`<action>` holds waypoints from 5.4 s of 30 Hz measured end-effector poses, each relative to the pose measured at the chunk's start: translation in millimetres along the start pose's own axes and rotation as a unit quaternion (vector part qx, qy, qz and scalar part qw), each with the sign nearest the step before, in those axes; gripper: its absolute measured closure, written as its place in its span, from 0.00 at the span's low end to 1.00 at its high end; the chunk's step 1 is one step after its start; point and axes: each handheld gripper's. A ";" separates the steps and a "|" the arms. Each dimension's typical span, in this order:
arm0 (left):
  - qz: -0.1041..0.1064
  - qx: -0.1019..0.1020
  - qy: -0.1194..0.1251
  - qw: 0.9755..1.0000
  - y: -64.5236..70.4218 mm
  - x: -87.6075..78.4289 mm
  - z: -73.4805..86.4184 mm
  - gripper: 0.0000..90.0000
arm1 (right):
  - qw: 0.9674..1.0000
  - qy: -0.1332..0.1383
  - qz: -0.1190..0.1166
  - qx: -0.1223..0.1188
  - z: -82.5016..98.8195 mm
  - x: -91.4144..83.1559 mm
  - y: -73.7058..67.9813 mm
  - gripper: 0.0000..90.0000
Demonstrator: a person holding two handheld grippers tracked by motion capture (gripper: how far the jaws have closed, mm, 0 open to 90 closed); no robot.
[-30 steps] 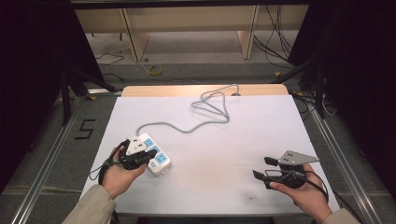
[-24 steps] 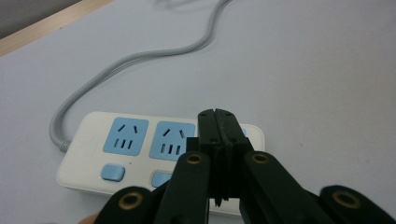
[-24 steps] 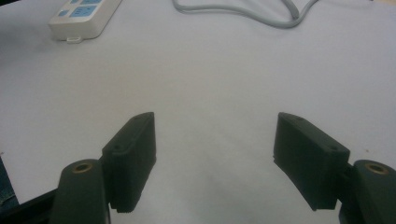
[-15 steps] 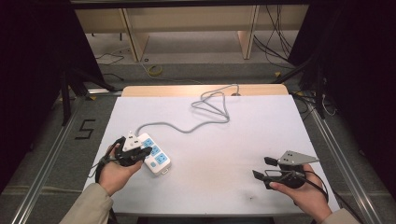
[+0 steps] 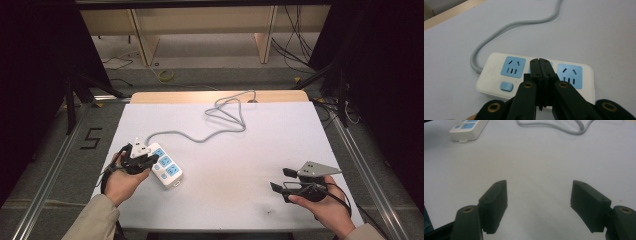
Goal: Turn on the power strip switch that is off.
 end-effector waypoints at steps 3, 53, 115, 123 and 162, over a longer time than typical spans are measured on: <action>-0.005 -0.006 0.000 1.000 -3.7 1.5 0.4 1.00 | 1.000 0.000 0.000 0.000 0.0 0.1 -0.1 0.34; -0.039 -0.020 -0.032 0.999 -31.7 14.2 -2.2 1.00 | 1.000 -0.001 0.001 0.000 0.5 0.0 0.0 0.34; -0.038 -0.022 -0.070 0.997 -40.3 30.7 -4.7 1.00 | 1.000 -0.005 0.002 -0.001 0.4 0.7 -0.3 0.34; -0.033 -0.014 -0.080 0.996 -36.9 35.1 -5.9 1.00 | 1.000 -0.005 0.002 -0.001 0.6 0.8 -0.2 0.34; -0.017 -0.018 -0.108 0.994 -35.9 40.4 -8.4 1.00 | 1.000 -0.007 0.000 -0.003 0.7 1.1 -0.8 0.34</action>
Point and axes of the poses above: each handheld gripper's, and its own axes: x roughly forward along the jaws, z roughly out of its underside, y roughly to its right, and after that the axes turned 10 degrees about -y, right-handed
